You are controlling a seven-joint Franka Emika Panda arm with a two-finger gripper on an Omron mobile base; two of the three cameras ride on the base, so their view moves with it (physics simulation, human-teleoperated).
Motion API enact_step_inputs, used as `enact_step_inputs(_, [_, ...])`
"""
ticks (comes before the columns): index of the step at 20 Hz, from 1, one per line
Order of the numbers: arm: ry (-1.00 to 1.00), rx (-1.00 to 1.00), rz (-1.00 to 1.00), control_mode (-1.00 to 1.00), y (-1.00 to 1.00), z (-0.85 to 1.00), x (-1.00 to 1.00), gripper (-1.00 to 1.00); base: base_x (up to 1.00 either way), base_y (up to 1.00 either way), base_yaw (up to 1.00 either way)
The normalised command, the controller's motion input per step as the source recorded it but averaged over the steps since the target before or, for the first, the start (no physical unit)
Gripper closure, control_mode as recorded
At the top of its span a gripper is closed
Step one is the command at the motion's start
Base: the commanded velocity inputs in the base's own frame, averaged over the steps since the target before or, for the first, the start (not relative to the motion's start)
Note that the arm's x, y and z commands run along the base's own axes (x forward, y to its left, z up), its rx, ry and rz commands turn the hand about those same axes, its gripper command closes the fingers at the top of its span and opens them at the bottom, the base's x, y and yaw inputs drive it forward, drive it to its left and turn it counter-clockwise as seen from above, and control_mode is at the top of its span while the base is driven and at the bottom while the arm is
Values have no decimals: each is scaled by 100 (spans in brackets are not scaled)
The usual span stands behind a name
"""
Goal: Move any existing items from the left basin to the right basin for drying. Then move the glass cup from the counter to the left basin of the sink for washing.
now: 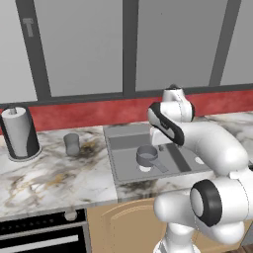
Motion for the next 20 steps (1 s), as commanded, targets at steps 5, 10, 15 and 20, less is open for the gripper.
enact_step_inputs(5, [0,0,2,-100,-1,-29,9,-100,0,0,0])
enact_step_inputs(10, [0,0,2,-100,-2,-25,19,-100,0,0,0])
enact_step_inputs(15, [0,0,2,-100,-5,-21,27,-100,0,0,0])
enact_step_inputs(20, [0,0,4,-100,-7,-16,28,-100,0,0,0])
